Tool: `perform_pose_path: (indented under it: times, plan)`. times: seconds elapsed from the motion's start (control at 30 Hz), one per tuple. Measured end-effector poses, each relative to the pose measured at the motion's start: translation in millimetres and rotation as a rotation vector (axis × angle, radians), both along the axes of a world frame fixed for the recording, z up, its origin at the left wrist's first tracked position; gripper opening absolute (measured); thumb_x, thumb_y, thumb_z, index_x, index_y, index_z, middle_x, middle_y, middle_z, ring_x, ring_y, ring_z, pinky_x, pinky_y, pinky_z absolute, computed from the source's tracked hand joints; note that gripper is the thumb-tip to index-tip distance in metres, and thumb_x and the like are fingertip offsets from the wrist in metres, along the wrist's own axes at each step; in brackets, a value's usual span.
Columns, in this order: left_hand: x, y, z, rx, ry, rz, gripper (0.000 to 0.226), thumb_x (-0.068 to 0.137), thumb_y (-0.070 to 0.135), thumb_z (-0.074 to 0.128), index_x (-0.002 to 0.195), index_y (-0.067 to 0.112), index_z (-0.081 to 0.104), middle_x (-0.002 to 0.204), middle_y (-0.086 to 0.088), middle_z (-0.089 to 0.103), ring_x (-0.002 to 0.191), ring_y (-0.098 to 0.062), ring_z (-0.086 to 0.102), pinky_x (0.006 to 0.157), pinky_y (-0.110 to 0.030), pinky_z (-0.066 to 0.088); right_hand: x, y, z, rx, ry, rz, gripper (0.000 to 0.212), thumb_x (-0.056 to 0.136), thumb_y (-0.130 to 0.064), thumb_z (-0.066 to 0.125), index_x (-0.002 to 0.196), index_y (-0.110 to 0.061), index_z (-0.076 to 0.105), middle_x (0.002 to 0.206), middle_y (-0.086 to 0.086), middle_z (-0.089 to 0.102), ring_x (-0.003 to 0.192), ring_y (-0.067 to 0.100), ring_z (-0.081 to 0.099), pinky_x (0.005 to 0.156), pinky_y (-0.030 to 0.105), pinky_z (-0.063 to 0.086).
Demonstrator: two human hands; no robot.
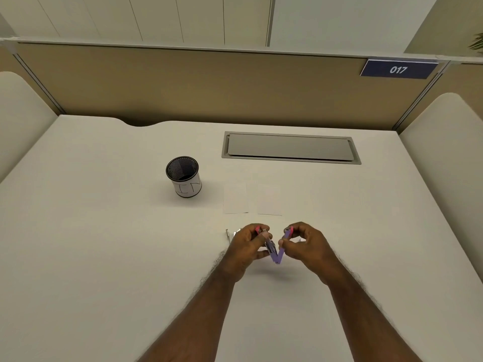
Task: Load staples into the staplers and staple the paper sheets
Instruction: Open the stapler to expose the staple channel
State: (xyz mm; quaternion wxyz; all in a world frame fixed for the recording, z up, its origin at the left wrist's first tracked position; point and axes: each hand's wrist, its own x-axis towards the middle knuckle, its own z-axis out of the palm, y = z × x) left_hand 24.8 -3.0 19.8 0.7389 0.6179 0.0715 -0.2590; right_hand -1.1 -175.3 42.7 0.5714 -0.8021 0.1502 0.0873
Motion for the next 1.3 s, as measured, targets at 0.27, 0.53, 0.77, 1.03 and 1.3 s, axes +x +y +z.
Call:
perform_pose_path:
  times: [0.27,0.53,0.77,1.03,1.3]
  plan:
    - [6,1,7,-0.385,0.254,0.262,0.027,0.098,0.008,0.052,0.125,0.004,0.055,0.111,-0.016,0.07,0.098,-0.031,0.069,0.085,-0.037,0.059,-11,19,15,0.13,-0.236,-0.221,0.019,0.08,-0.01,0.075,0.089,-0.02,0.063,0.086,-0.001,0.065,0.072,0.011,0.068,0.067,0.021,0.049]
    - [8,6,11,-0.494,0.331,0.234,0.021,0.097,0.008,0.05,0.111,0.004,0.066,0.099,-0.01,0.069,0.08,-0.025,0.072,0.076,-0.036,0.061,-52,35,0,-0.149,-0.442,-0.144,0.028,0.074,-0.009,0.081,0.081,-0.025,0.059,0.087,-0.008,0.06,0.082,0.011,0.061,0.065,0.008,0.047]
    - [7,14,13,-0.444,0.298,0.122,0.024,0.097,0.008,0.051,0.116,0.005,0.065,0.102,-0.008,0.072,0.086,-0.024,0.073,0.071,-0.032,0.062,-60,32,7,-0.19,-0.404,0.095,0.018,0.083,-0.039,0.066,0.099,-0.034,0.059,0.107,-0.024,0.053,0.108,0.004,0.057,0.086,0.026,0.056]
    - [-2,9,16,-0.397,0.302,-0.06,0.027,0.096,0.012,0.053,0.119,0.003,0.064,0.099,-0.011,0.072,0.084,-0.022,0.072,0.072,-0.031,0.061,-20,21,26,-0.469,-0.303,0.231,0.042,0.095,-0.037,0.051,0.135,-0.045,0.042,0.115,-0.021,0.048,0.102,0.003,0.056,0.083,0.032,0.055]
    - [-6,8,19,-0.371,0.272,-0.123,0.023,0.099,0.011,0.047,0.109,0.004,0.066,0.094,-0.005,0.076,0.078,-0.018,0.073,0.075,-0.031,0.06,-13,24,30,-0.613,-0.241,0.286,0.043,0.095,-0.038,0.051,0.137,-0.038,0.045,0.117,-0.014,0.05,0.097,0.006,0.055,0.077,0.023,0.051]
